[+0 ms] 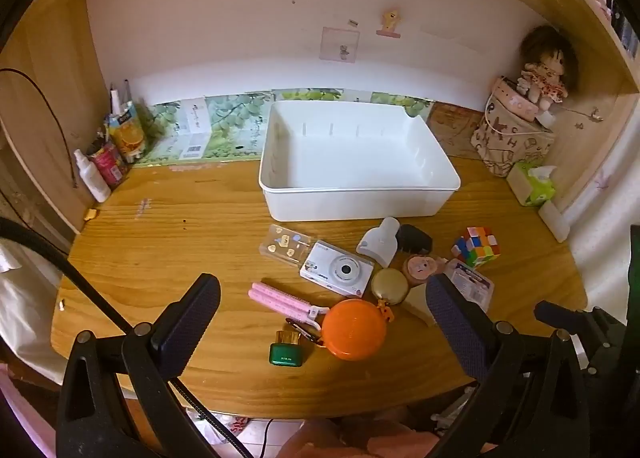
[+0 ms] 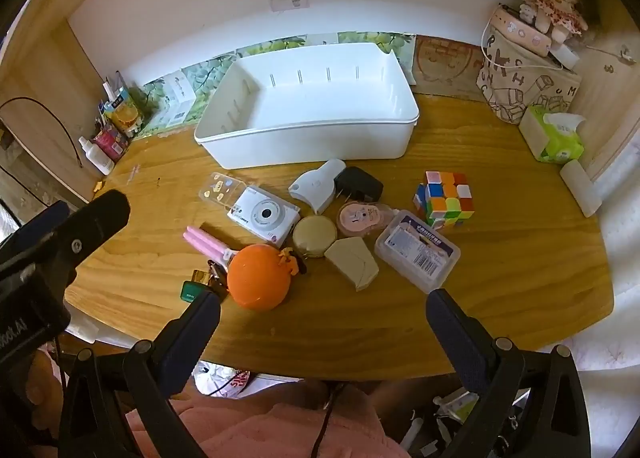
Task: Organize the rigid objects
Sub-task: 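Move both grippers toward the cluster of objects on the desk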
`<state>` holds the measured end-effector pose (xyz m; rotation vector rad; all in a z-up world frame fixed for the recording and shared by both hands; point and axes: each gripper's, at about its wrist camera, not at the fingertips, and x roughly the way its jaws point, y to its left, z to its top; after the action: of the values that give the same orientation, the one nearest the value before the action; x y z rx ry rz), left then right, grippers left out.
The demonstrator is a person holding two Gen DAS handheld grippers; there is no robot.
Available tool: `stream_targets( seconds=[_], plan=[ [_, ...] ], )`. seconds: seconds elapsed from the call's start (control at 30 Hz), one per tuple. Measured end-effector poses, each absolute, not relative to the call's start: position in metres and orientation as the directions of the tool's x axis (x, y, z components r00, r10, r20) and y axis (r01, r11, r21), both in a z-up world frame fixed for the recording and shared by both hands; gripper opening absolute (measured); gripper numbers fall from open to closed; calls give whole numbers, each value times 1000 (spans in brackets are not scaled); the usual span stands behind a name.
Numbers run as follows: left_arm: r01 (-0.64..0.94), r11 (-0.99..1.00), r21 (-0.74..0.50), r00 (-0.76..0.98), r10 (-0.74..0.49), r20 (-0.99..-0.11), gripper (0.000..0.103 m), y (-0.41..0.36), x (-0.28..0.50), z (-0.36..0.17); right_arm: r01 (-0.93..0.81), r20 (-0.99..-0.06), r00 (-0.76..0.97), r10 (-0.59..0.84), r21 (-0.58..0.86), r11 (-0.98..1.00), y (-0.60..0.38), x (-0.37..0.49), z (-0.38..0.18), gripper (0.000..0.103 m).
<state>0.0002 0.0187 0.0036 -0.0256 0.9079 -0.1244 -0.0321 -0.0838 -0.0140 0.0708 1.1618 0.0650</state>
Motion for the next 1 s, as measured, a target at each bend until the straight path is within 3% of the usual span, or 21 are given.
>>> stream_targets(
  seconds=[0.37, 1.0],
  plan=[
    [105, 977, -187, 515, -214, -830, 102, 34, 12, -20, 19, -889, 455, 43, 58, 998, -69, -47, -16, 103],
    [-79, 981, -177, 301, -146, -942, 102, -9, 37, -73, 0, -937, 321, 140, 147, 989, -145, -14, -65, 101]
  ],
)
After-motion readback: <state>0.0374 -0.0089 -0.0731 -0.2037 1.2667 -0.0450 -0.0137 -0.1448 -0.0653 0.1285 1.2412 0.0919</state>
